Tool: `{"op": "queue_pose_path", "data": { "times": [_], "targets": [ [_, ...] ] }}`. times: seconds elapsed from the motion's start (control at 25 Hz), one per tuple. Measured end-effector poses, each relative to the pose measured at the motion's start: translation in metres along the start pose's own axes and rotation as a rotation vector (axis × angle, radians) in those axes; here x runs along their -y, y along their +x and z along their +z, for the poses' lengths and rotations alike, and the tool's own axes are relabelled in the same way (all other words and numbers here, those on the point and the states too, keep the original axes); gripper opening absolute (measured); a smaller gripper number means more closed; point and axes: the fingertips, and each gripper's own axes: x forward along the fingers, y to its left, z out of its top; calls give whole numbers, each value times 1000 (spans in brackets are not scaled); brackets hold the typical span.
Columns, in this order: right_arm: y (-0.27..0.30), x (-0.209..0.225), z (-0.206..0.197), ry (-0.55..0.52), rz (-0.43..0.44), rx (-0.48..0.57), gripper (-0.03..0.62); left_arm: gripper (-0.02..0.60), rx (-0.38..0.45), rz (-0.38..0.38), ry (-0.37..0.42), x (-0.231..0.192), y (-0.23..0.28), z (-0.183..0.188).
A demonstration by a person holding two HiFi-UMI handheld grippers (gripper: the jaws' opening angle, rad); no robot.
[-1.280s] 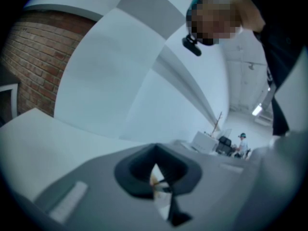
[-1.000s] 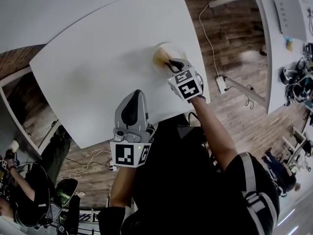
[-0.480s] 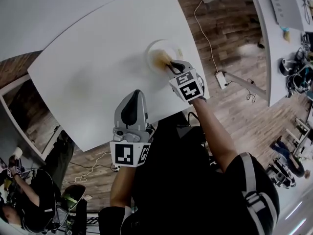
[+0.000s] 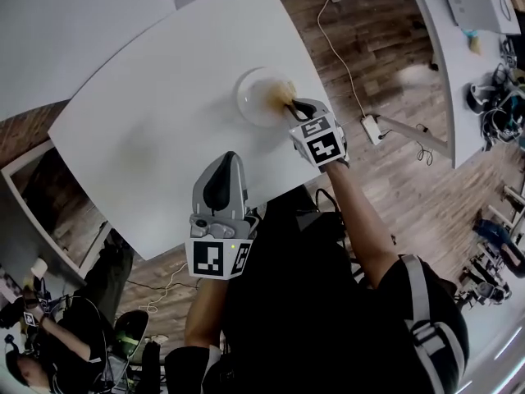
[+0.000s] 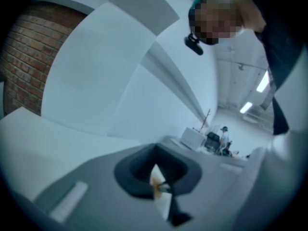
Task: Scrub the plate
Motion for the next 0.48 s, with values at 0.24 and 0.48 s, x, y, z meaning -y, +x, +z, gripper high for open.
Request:
{"op": "queue_pose_path", "data": {
  "times": [0.24,0.48],
  "targets": [
    [-20,11,5,57,-21,53,43,3,5,-49,27,15,3,8],
    [-64,10,34,106,-53,214,43,3,38,-94,50,30,0,29]
  ]
}}
